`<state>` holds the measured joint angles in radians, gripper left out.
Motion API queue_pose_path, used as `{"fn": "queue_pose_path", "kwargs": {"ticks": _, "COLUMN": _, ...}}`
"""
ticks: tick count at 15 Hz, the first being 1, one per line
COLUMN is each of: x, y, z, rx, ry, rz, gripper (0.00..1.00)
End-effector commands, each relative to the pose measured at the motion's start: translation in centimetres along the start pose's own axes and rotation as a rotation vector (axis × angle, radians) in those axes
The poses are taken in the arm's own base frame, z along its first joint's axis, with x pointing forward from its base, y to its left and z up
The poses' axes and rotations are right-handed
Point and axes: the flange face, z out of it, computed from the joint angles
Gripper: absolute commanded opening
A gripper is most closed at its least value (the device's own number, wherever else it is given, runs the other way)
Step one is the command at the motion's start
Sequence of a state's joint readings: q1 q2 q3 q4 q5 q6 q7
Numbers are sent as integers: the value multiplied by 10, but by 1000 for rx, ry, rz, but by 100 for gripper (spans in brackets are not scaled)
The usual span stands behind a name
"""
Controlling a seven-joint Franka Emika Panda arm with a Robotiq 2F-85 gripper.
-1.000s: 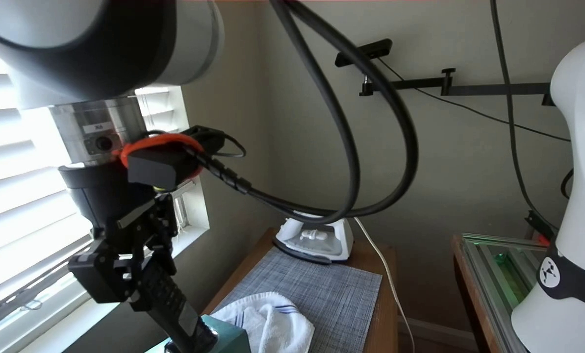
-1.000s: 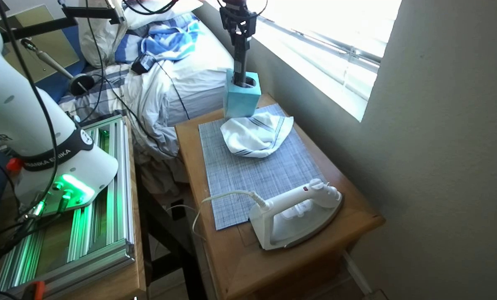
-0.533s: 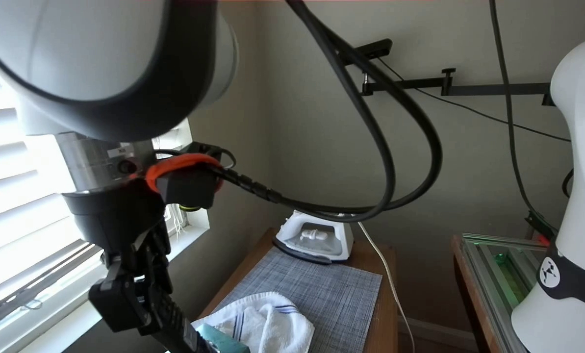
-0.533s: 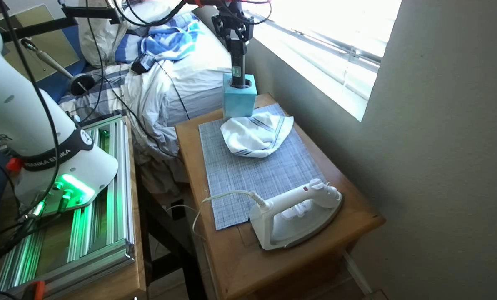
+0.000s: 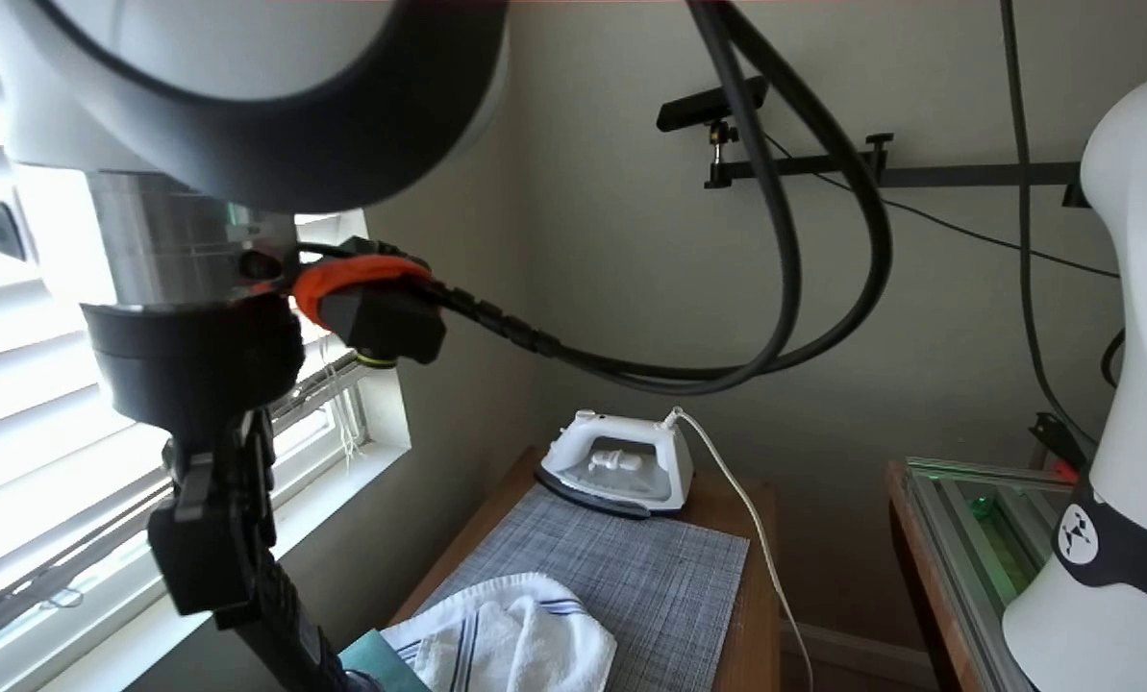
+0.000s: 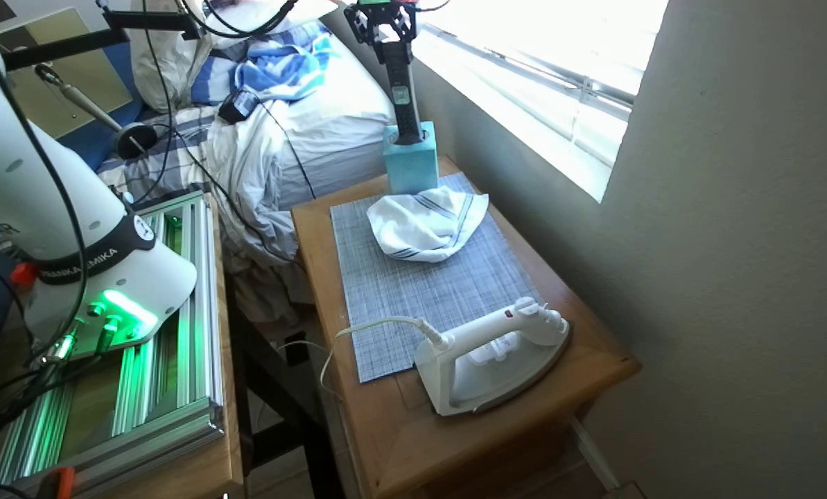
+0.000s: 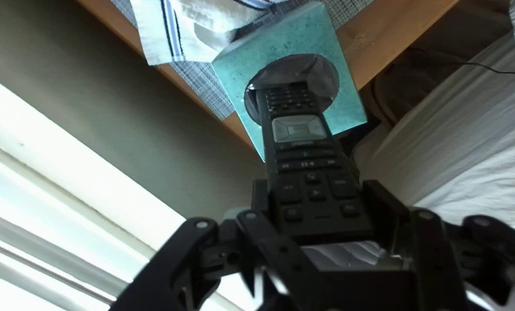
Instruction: Remove the remote from the box and put it on the towel on the table
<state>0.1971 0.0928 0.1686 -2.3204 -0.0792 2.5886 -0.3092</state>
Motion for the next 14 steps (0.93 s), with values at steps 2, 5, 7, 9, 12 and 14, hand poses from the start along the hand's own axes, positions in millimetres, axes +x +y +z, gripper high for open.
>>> {"fn": "queue_pose_path", "kwargs": {"ticks": 2, "x": -20, "y": 4, "z": -31, "rx": -21, "ry": 67, "rz": -70, "gripper": 32}}
{"fn": "queue_pose_path", "kwargs": {"ticks": 5, "x": -28, "y": 10, "z": -51, "rx": 21, "ry": 119, "rz": -70, "gripper": 32}}
{"fn": "queue_pose_path", "kwargs": {"ticks": 7, "x": -41, "y": 19, "z": -63, "rx": 41, "ry": 96, "rz": -35, "gripper": 32}}
{"fn": "queue_pose_path", "kwargs": {"ticks": 9, "x": -64, "y": 37, "z": -73, "rx": -5, "ry": 11, "rz": 39, "gripper": 32}}
{"fn": "queue_pose_path", "kwargs": {"ticks": 12, "x": -96, "y": 61, "z": -77, "rx": -35, "ry": -135, "rz": 128, "gripper": 32}}
{"fn": "queue_pose_path", "kwargs": {"ticks": 14, "x": -113, "y": 73, "z": -67, "rx": -14, "ry": -244, "rz": 186, "gripper": 32}}
